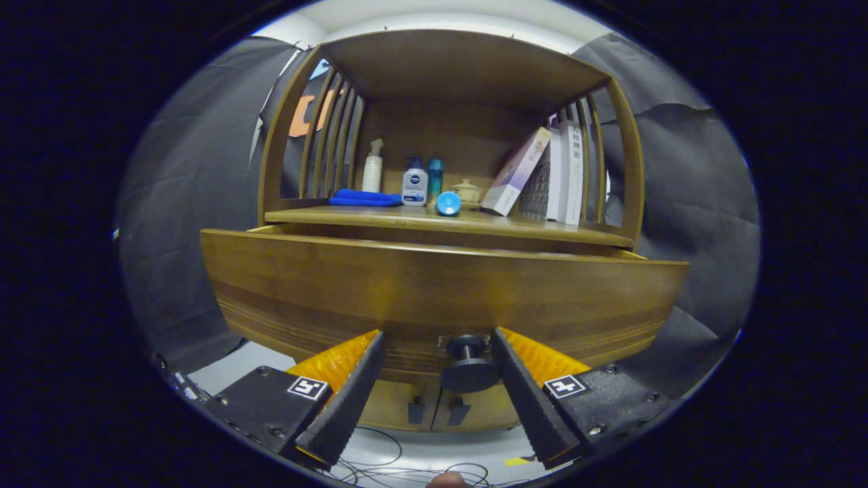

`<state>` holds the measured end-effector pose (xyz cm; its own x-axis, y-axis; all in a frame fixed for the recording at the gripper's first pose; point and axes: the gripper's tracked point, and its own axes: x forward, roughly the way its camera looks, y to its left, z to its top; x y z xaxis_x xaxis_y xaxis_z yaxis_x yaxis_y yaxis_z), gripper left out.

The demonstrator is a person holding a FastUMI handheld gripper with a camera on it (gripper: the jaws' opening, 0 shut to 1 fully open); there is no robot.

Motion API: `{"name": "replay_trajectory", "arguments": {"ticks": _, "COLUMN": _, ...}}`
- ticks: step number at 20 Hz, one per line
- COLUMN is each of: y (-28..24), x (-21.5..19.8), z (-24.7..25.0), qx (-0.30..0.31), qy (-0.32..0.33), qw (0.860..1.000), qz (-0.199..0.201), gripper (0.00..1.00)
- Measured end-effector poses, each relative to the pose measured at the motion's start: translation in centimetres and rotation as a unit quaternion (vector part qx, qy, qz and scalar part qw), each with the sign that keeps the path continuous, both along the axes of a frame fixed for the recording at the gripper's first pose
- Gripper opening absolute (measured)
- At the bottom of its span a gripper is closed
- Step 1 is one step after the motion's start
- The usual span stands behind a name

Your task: Pull open the drawer, take out the items inside it, and place them on the countertop above the cabinet.

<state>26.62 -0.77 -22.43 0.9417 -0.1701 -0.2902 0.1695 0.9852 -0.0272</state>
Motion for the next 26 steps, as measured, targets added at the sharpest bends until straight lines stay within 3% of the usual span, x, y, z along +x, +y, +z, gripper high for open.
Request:
{"name": "replay_trajectory", "arguments": {"ticks": 18, "y": -2.1, "x": 7.4, "z": -0.6, "qx": -0.004, "qy": 0.047, "qw": 0.999, "qz": -0.008, "gripper": 1.00}}
{"name": "replay_trajectory", "arguments": {"ticks": 26, "y": -2.5, "x": 7.0, "z": 1.0, "qx": 0.031, "qy": 0.066, "qw": 0.997, "qz": 0.001, "gripper": 1.00}}
